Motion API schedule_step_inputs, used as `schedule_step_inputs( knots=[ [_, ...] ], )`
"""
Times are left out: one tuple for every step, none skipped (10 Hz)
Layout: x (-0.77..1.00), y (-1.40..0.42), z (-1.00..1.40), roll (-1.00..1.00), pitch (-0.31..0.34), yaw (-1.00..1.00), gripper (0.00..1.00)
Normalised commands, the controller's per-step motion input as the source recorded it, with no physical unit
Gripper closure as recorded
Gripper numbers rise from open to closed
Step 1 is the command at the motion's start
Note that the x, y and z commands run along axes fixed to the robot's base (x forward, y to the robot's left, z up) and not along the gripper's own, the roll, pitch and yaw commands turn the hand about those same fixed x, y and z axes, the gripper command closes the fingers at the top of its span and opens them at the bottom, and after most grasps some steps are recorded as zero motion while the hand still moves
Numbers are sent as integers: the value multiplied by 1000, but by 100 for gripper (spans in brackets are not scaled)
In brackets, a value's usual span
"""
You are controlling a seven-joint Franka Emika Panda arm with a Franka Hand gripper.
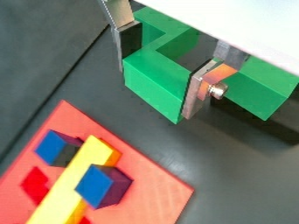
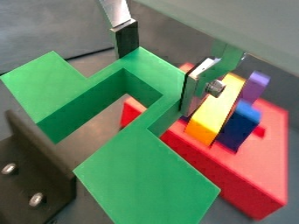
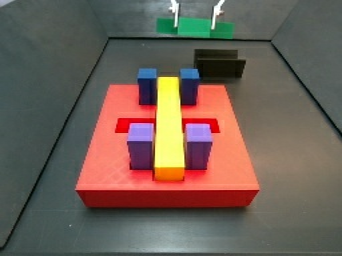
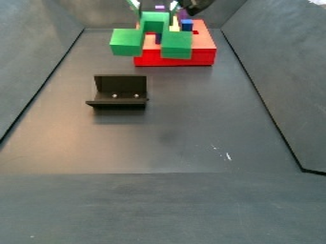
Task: Pick up the green object. Move up. Place the green object on the fixture. Regrasp the green object. Move to above the board. Insert the green object.
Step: Place the green object on the fixture.
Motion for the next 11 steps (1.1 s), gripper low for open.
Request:
schedule_step_inputs(
  knots=[
    [554, 69, 203, -734, 331, -371, 100],
    [534, 86, 180, -720, 357, -371, 100],
    [523, 94, 163, -709, 374, -369, 100],
    [523, 120, 134, -723, 366, -351, 100],
    [474, 189, 54, -897, 346, -220, 100],
    [411, 434, 0, -1000, 77, 0, 100],
    [306, 457, 0, -1000, -83, 43, 100],
    [211, 329, -37, -994, -246, 237, 100],
    [194, 283, -40, -871, -334, 306, 100],
    [274, 249, 0, -634, -320, 346, 100],
    [460, 349, 0, -431, -91, 306, 100]
  ],
)
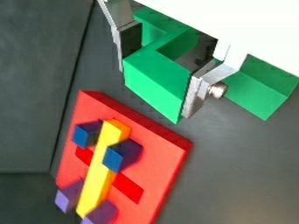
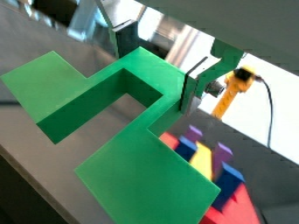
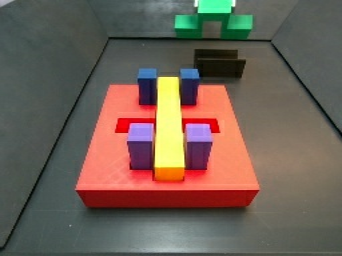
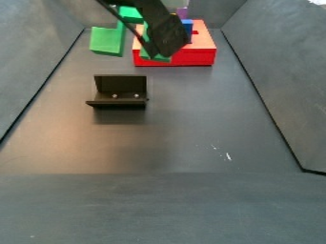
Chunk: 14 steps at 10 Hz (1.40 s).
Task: Pick up the green object. Move up. Place the green object on the fixture. Regrasp the green object. Move to above the board. Insert the green object.
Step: Place the green object on the fixture.
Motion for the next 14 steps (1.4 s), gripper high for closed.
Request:
schedule_step_inputs(
  knots=[
    [443, 466, -17, -251, 0, 254, 100],
    [417, 434, -26, -83, 177, 269, 100],
    [440, 346, -114, 134, 394, 294, 100],
    [546, 343, -303, 191, 400, 257, 100],
    [694, 306, -457, 0, 397, 186, 100],
    [774, 231, -463, -254, 271, 71, 100],
    [814, 240, -337, -371, 123, 0, 100],
    [783, 234, -266, -220, 54, 0, 100],
    [760, 157, -220, -71, 54, 0, 100],
    [749, 77, -217, 0, 23, 0, 100],
    [657, 0, -186, 89, 0, -3, 100],
    [660, -46, -120, 17, 0, -63, 100],
    [631, -31, -131, 0, 0, -60, 100],
    [597, 0, -217, 0, 0, -57, 100]
  ],
)
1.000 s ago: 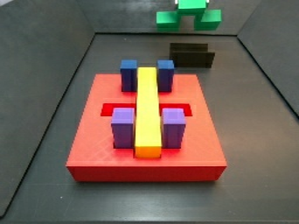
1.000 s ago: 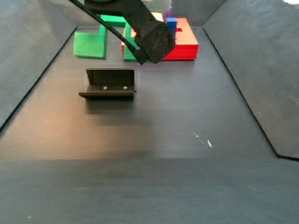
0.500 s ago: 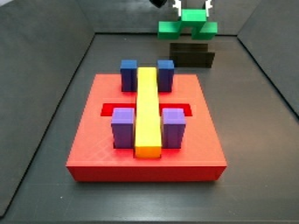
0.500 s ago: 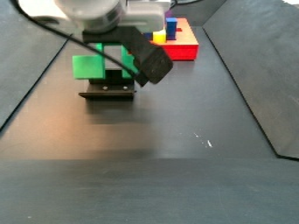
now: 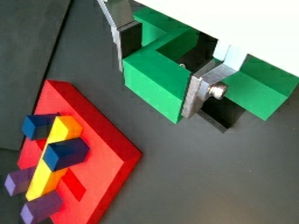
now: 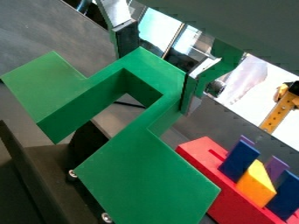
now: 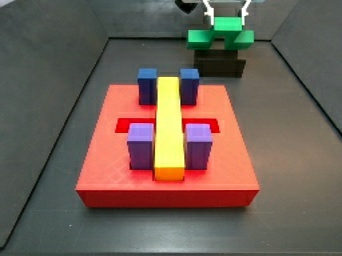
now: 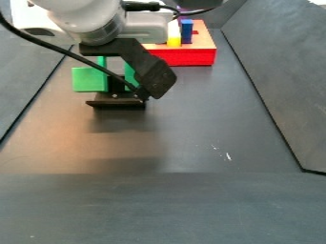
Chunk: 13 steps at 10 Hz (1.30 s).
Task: Pick up the green object. Move up. Place the green object on the fixture. Regrasp the green object. Move to above the board. Insert the green object.
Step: Place the green object on the fixture, then regrasp the green object.
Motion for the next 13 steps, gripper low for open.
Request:
schedule_step_inputs(
  knots=[
    [503, 0, -277, 0, -40, -57, 100],
    [191, 0, -331, -34, -123, 0, 100],
    [0, -103, -197, -129, -137, 0, 100],
    [0, -94, -209, -80, -111, 0, 100],
    [0, -29, -223, -37, -74, 0, 100],
    [-157, 0, -209, 0, 0, 0, 100],
    [-271, 0, -180, 0, 0, -14, 100],
    [-140, -37, -183, 0, 0, -11, 100],
    [-43, -49, -177, 0, -46, 0, 100],
    [-31, -51, -151, 0, 0, 0, 100],
    [0, 0, 0, 0, 0, 0, 100],
    [0, 0, 0, 0, 0, 0, 0],
    [0, 0, -26, -11, 0, 0, 0]
  ],
)
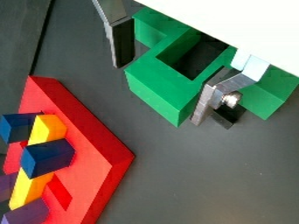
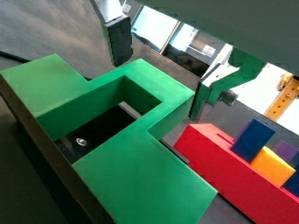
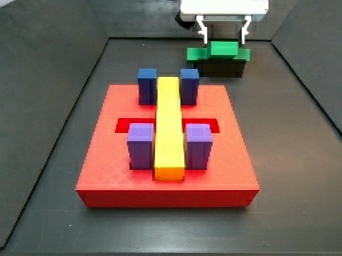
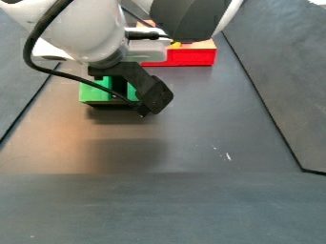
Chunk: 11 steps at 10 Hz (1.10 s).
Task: Pick up the green object. Move up. Place the green object on the fixture. Regrasp the green object. Move to above the board. Insert the green object.
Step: Regrasp the green object.
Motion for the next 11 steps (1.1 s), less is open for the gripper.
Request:
schedule_step_inputs(
  knots=[
    [69, 26, 34, -123, 0, -83, 0],
    [0, 226, 497, -363, 0, -180, 0],
    [-183, 94, 926, -366, -86, -266, 0],
    [-346, 0, 1000, 37, -183, -314, 0],
    [-14, -220, 949, 706, -71, -246, 0],
    [0, -394, 411, 1000, 0, -171, 0],
    [223, -369, 149, 1000, 0, -31, 0],
    [294, -320, 89, 1000, -46, 0, 0],
    [286, -249, 120, 1000, -100, 0, 0],
    [217, -223, 83, 1000, -103, 17, 0],
    [151, -226, 80, 1000, -123, 40, 0]
  ],
)
